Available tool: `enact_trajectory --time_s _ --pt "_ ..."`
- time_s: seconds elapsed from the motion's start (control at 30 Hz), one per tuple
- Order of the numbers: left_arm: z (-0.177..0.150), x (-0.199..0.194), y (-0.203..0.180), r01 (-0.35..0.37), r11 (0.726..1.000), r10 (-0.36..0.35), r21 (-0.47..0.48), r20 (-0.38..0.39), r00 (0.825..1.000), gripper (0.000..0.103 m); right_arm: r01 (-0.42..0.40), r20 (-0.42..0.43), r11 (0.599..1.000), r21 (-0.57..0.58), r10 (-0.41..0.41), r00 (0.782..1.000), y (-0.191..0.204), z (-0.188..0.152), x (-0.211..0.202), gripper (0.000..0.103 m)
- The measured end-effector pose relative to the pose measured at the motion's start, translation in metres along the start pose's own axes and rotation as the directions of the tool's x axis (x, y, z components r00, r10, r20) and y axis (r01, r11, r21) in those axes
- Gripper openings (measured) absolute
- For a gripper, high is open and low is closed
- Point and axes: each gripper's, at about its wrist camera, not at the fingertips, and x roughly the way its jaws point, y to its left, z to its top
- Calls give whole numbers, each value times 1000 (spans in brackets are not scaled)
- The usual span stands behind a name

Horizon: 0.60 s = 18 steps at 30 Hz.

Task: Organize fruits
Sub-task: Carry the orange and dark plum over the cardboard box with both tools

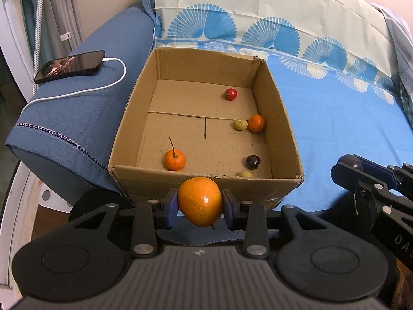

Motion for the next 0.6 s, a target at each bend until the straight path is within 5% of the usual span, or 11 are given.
enact_trajectory --time_s 0.6 --pt "6 12 6 -8 1000 8 -13 -19 1000 40 0 -29 1000 -2 0 1000 1 1 11 27"
